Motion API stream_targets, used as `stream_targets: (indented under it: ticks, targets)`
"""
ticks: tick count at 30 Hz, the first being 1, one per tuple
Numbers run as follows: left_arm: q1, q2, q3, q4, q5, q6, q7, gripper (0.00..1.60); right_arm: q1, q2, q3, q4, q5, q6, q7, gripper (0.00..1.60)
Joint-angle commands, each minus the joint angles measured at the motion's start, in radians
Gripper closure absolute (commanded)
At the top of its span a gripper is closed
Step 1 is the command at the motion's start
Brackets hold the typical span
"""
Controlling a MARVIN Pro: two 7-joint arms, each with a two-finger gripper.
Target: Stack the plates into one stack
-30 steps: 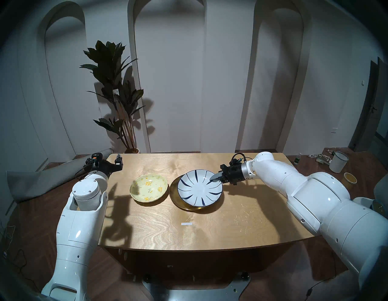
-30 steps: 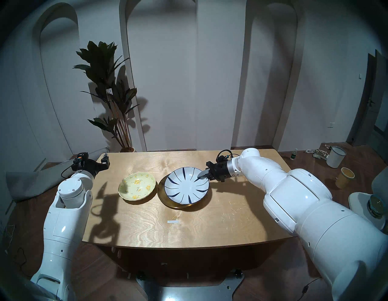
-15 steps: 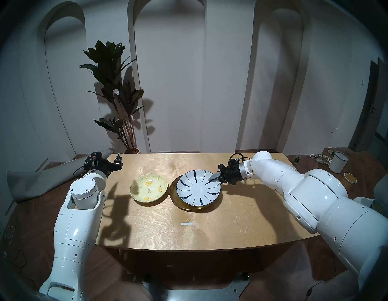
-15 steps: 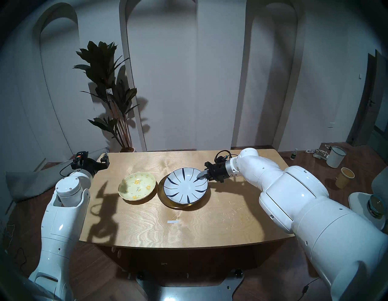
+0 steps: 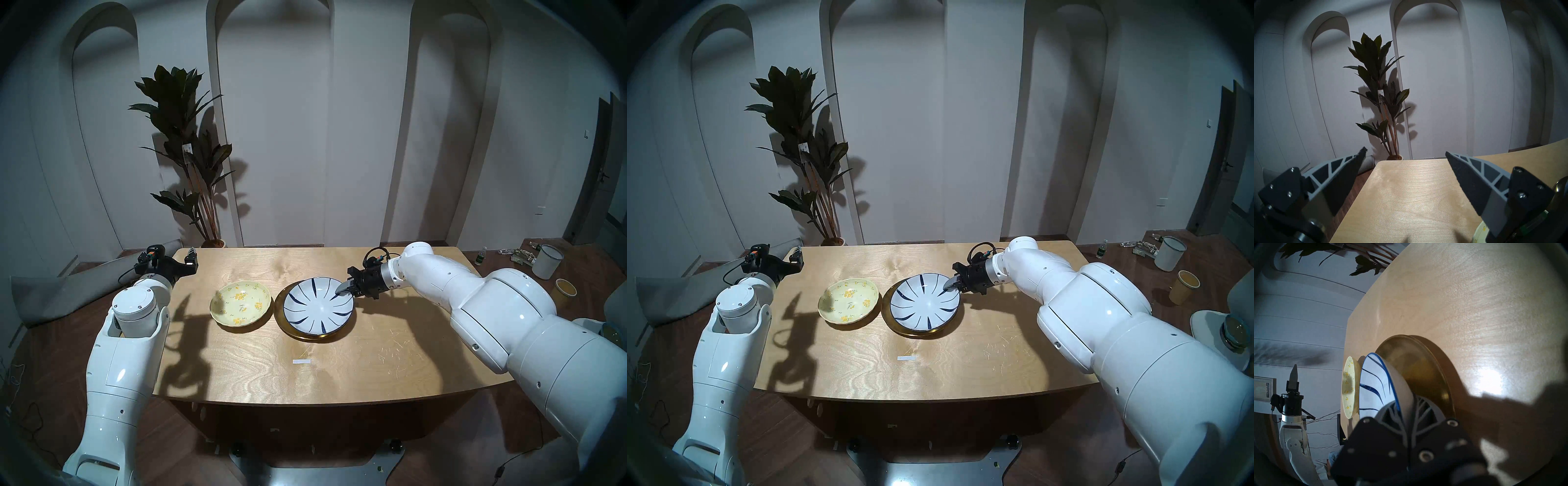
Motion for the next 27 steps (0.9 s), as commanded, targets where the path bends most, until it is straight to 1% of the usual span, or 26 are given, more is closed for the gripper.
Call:
stream_targets:
  ticks: [1, 2, 4, 5, 6, 11, 17, 23, 27]
  targets:
    - [-0.023, 0.005, -0.004, -0.014, 0.003, -0.009, 0.004, 0.0, 0.044, -0.025, 0.006, -0.01, 0.006, -0.001, -0.004, 1.08]
    - [-0.023, 0.004, -0.005, -0.014, 0.004, -0.009, 0.002, 0.0, 0.046, -0.027, 0.005, -0.009, 0.005, -0.001, -0.013, 0.69]
    - [-0.023, 0.004, -0.005, -0.014, 0.004, -0.009, 0.002, 0.0, 0.048, -0.028, 0.003, -0.01, 0.002, -0.001, -0.016, 0.69]
    - [-0.023, 0.004, -0.005, -0.014, 0.005, -0.009, 0.002, 0.0, 0.049, -0.029, 0.002, -0.01, 0.002, -0.001, -0.018, 0.17]
    - [-0.023, 0.003, -0.006, -0.014, 0.005, -0.009, 0.002, 0.0, 0.05, -0.03, 0.003, -0.009, 0.002, -0.001, -0.02, 0.0]
    - [-0.023, 0.002, -0.006, -0.013, 0.007, -0.009, 0.002, 0.0, 0.057, -0.029, -0.003, -0.006, -0.004, -0.001, -0.023, 0.0]
    - [-0.024, 0.001, -0.006, -0.014, 0.009, -0.009, 0.001, 0.0, 0.079, -0.012, -0.022, -0.016, -0.017, -0.001, -0.007, 0.0]
    - [-0.023, 0.002, 0.005, -0.028, 0.012, -0.012, -0.009, 0.0, 0.133, 0.007, -0.062, -0.033, -0.052, -0.001, 0.011, 0.0]
    - [-0.018, 0.005, 0.012, -0.044, 0.011, -0.012, -0.024, 0.0, 0.164, 0.036, -0.086, -0.043, -0.077, -0.001, 0.034, 0.0]
